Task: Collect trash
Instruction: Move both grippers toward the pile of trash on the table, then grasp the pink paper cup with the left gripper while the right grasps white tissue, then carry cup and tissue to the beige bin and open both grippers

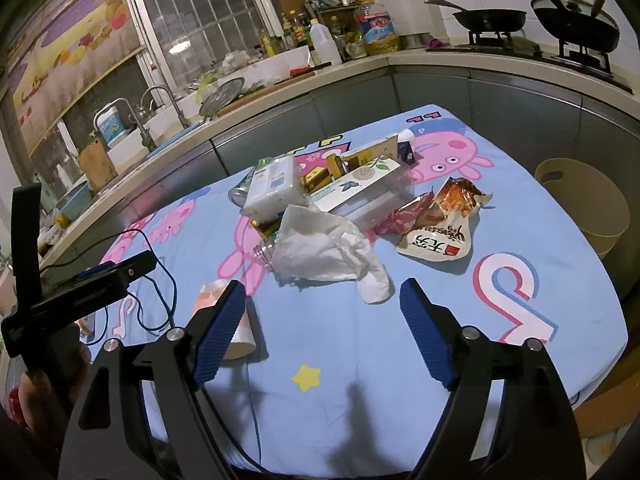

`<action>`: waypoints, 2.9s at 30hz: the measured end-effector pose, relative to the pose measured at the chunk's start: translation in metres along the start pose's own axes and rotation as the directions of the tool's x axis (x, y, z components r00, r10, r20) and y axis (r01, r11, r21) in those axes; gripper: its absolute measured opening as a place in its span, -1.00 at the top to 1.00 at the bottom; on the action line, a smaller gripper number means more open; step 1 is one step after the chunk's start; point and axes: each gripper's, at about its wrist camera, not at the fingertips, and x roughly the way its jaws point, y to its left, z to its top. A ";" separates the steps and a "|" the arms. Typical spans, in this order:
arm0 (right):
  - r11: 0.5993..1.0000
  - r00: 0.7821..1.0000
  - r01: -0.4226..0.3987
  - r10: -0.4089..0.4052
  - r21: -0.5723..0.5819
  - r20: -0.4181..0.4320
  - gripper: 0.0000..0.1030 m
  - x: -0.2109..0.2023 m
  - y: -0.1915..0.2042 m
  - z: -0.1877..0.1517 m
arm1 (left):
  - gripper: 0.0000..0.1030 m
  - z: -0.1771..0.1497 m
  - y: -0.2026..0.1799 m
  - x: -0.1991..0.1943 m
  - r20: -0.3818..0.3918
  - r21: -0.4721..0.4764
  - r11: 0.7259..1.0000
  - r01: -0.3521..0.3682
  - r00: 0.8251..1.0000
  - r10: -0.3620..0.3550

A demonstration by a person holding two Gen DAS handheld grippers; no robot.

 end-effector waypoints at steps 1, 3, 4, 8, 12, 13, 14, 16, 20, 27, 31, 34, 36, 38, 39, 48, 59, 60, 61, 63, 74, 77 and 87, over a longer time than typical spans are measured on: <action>1.000 1.000 0.002 -0.002 -0.003 0.000 -0.60 0.000 0.001 0.000 | -0.74 -0.001 0.000 0.001 -0.004 -0.002 1.000 0.000 1.000 0.000; 1.000 1.000 0.011 -0.011 -0.013 -0.005 -0.65 0.001 0.001 0.000 | -0.75 -0.001 0.001 0.004 -0.018 -0.006 1.000 0.001 1.000 -0.001; 1.000 1.000 0.009 -0.009 -0.018 -0.005 -0.65 0.001 0.002 0.000 | -0.75 -0.001 0.001 0.005 -0.023 -0.007 1.000 0.003 1.000 -0.004; 0.999 1.000 0.008 -0.007 -0.034 0.017 -0.65 0.000 0.001 0.002 | -0.77 -0.001 0.003 0.009 -0.032 -0.014 1.000 0.013 0.999 -0.014; 0.999 1.000 0.006 -0.005 -0.032 0.017 -0.44 0.003 -0.002 0.005 | -0.79 0.001 0.008 0.017 -0.049 -0.007 0.999 0.037 0.998 -0.037; 0.999 1.000 0.016 -0.015 -0.041 0.022 -0.28 0.004 -0.004 0.007 | -0.79 0.002 0.011 0.020 -0.056 -0.005 0.998 0.057 0.997 -0.057; 0.998 0.999 0.036 -0.034 -0.057 0.036 -0.19 0.005 -0.005 0.010 | -0.79 0.003 0.015 0.022 -0.065 -0.005 0.997 0.079 0.995 -0.079; 0.990 0.996 0.088 -0.084 -0.106 0.045 0.02 0.013 -0.013 0.016 | -0.79 0.005 0.025 0.029 -0.096 -0.022 0.990 0.137 0.986 -0.139; 0.988 0.996 0.075 -0.082 -0.132 -0.046 0.25 0.039 -0.029 0.015 | -0.77 0.002 0.037 0.039 -0.134 -0.053 0.974 0.220 0.965 -0.225; 0.992 0.991 -0.017 0.000 -0.123 -0.136 0.17 0.075 -0.037 0.010 | -0.53 -0.015 0.027 0.061 -0.235 -0.059 0.944 0.324 0.915 -0.329; 0.986 0.990 -0.019 -0.004 -0.166 -0.141 0.14 0.091 -0.032 0.013 | -0.45 -0.024 0.017 0.069 -0.278 -0.056 0.935 0.351 0.894 -0.352; 0.978 0.988 -0.016 -0.017 -0.206 -0.157 0.14 0.108 -0.028 0.014 | -0.27 -0.028 0.008 0.078 -0.314 -0.052 0.926 0.374 0.874 -0.371; 0.977 0.985 -0.024 -0.013 -0.211 -0.171 0.15 0.117 -0.025 0.015 | -0.01 -0.030 0.001 0.087 -0.353 -0.052 0.921 0.386 0.856 -0.378; 0.973 0.983 -0.052 0.010 -0.223 -0.186 0.35 0.125 -0.022 0.013 | 0.08 -0.033 -0.003 0.094 -0.371 -0.071 0.907 0.415 0.833 -0.410; 0.969 0.980 -0.064 0.017 -0.237 -0.196 0.84 0.128 -0.019 0.010 | 0.14 -0.033 -0.004 0.094 -0.365 -0.073 0.906 0.418 0.834 -0.414; 0.975 0.991 -0.135 0.132 -0.175 -0.027 0.95 0.055 -0.028 0.000 | 0.50 -0.020 -0.002 0.063 -0.279 -0.052 0.896 0.441 0.855 -0.437; 0.986 0.979 0.008 -0.041 0.165 0.201 0.95 -0.008 -0.138 0.027 | 0.50 0.047 -0.107 0.041 -0.241 0.047 0.757 0.651 0.743 -0.624; 0.976 0.977 0.018 -0.064 0.218 0.206 0.95 -0.010 -0.158 0.026 | 0.50 0.052 -0.126 0.044 -0.247 0.063 0.741 0.669 0.730 -0.638; 0.964 0.975 0.033 -0.089 0.263 0.205 0.95 -0.013 -0.174 0.026 | 0.49 0.057 -0.146 0.046 -0.253 0.081 0.725 0.684 0.718 -0.648; 0.942 0.970 0.055 -0.129 0.332 0.204 0.95 -0.015 -0.202 0.027 | 0.49 0.067 -0.193 0.052 -0.277 0.109 0.683 0.722 0.682 -0.677; 0.811 0.945 0.182 -0.300 0.557 0.129 0.91 0.004 -0.344 0.040 | 0.45 0.084 -0.414 0.123 -0.353 0.149 0.631 0.761 0.637 -0.685; 0.796 0.947 0.194 -0.304 0.573 0.102 0.87 0.016 -0.363 0.037 | 0.36 0.078 -0.444 0.147 -0.351 0.155 0.680 0.717 0.683 -0.641; 0.800 0.939 0.213 -0.326 0.560 0.109 0.06 0.020 -0.367 0.032 | 0.08 0.075 -0.446 0.173 -0.404 0.097 0.725 0.682 0.693 -0.598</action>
